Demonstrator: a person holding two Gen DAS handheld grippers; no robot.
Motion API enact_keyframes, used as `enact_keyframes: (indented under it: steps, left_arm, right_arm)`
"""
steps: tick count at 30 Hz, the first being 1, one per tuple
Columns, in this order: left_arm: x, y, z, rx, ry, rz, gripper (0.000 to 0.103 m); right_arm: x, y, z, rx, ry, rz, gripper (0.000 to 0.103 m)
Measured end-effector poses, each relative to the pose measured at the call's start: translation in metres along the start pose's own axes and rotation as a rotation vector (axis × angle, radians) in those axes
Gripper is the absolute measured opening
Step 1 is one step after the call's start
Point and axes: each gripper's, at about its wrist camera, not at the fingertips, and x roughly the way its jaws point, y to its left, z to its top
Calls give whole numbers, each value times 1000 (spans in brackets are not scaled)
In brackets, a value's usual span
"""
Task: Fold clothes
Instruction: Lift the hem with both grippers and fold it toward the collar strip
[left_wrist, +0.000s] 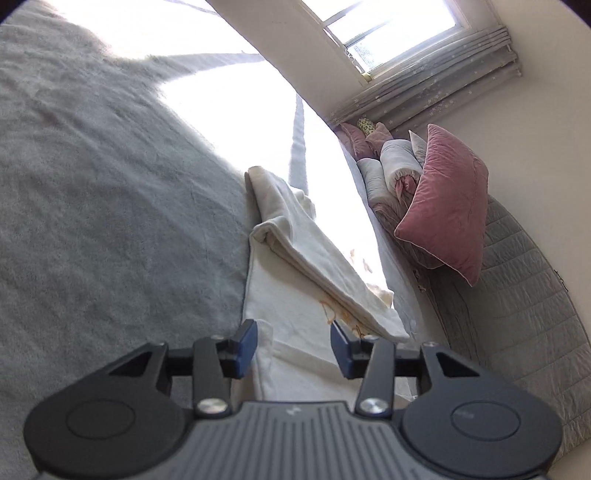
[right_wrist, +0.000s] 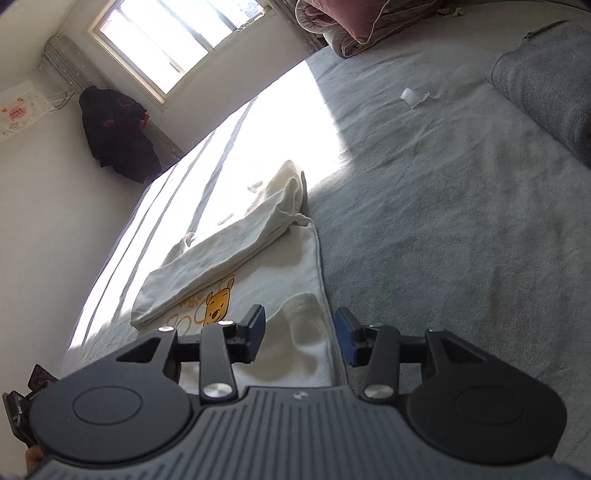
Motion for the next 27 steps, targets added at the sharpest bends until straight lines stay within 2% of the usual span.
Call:
enact_keyframes:
  steps: [5, 8, 9, 10, 12, 13, 16, 22, 27]
  left_arm:
    - [8, -7, -4, 89, 22, 59, 48]
    - [14, -13, -7, 151, 32, 99, 45]
    - [14, -15, -9, 174, 30, 117, 41]
    - [14, -18, -11, 201, 22, 134, 36]
    - [13, -24, -14, 256, 5, 168, 9]
    - [12, -27, -16, 284, -4, 185, 7]
    - [8, -32, -16, 303, -30, 180, 7]
    - [2, -42, -13, 316, -101, 170, 6]
    - [2, -57, -16, 361, -165, 199, 6]
  right_arm:
    - [17, 17, -12, -188, -5, -69, 47]
    - [27, 30, -21, -316, -10, -112, 47]
    - [31, 34, -25, -359, -13, -129, 45]
    - [34, 37, -27, -393, -20, -149, 37]
    - [38, 42, -32, -448, -36, -198, 24]
    - [39, 44, -33, -468, -47, -218, 18]
    - [39, 47, -34, -489, -77, -234, 10]
    - [33, 62, -38, -550, -163, -277, 8]
    - [30, 77, -39, -605, -243, -329, 8]
